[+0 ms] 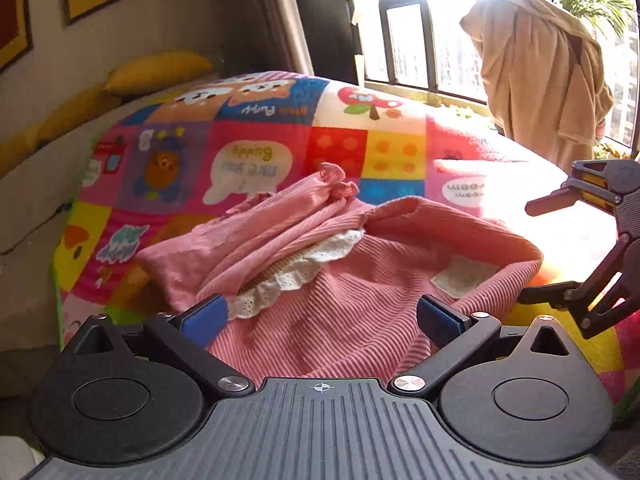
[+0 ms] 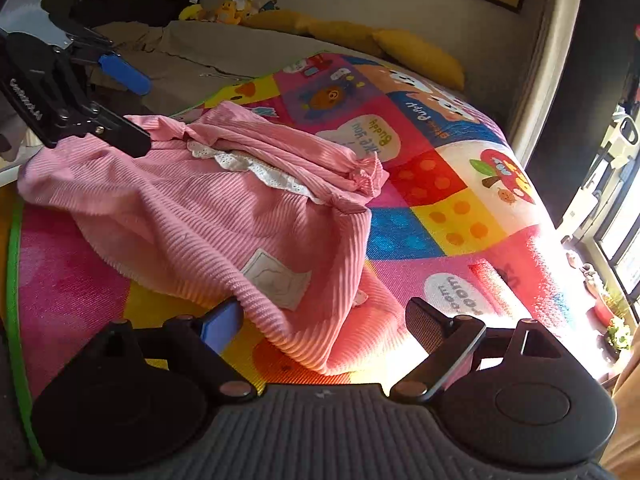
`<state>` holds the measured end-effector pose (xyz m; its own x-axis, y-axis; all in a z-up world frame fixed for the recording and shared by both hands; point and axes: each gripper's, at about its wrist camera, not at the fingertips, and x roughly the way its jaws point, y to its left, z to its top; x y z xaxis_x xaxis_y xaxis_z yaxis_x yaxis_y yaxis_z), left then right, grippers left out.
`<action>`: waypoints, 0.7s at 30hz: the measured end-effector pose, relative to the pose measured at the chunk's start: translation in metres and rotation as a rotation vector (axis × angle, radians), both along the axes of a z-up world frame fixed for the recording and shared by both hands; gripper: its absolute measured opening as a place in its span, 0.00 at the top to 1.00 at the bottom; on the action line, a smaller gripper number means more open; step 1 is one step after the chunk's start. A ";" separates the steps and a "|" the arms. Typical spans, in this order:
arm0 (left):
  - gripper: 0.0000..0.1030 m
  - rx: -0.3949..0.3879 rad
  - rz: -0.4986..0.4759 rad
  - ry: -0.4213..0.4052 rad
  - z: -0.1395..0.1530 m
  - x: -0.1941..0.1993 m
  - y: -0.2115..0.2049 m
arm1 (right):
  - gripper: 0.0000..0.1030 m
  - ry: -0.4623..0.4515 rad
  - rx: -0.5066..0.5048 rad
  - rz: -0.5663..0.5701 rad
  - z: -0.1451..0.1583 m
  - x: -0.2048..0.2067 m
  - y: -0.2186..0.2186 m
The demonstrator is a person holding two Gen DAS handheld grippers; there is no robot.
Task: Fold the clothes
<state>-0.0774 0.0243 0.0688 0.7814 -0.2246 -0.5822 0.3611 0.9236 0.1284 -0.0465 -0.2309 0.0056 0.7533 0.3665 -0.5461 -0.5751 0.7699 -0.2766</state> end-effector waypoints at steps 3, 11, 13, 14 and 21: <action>0.00 -0.051 -0.078 0.076 -0.006 -0.005 -0.003 | 0.14 -0.027 0.105 -0.110 0.015 0.015 -0.014; 0.00 0.021 -0.198 0.220 -0.052 -0.007 -0.033 | 0.11 -0.082 0.112 -0.114 0.028 0.003 -0.030; 0.00 0.058 -0.166 0.221 -0.060 -0.002 -0.036 | 0.09 -0.079 0.080 -0.095 0.025 -0.002 -0.028; 0.00 0.069 -0.152 0.215 -0.062 0.000 -0.036 | 0.07 -0.076 0.063 -0.085 0.023 -0.005 -0.027; 0.00 0.072 -0.077 0.213 -0.057 -0.003 -0.009 | 0.00 0.008 0.144 -0.012 0.030 -0.009 -0.037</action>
<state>-0.0801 0.0152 0.0115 0.6213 -0.2313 -0.7487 0.4565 0.8834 0.1059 -0.0558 -0.2675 0.0355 0.7543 0.4324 -0.4940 -0.5669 0.8084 -0.1581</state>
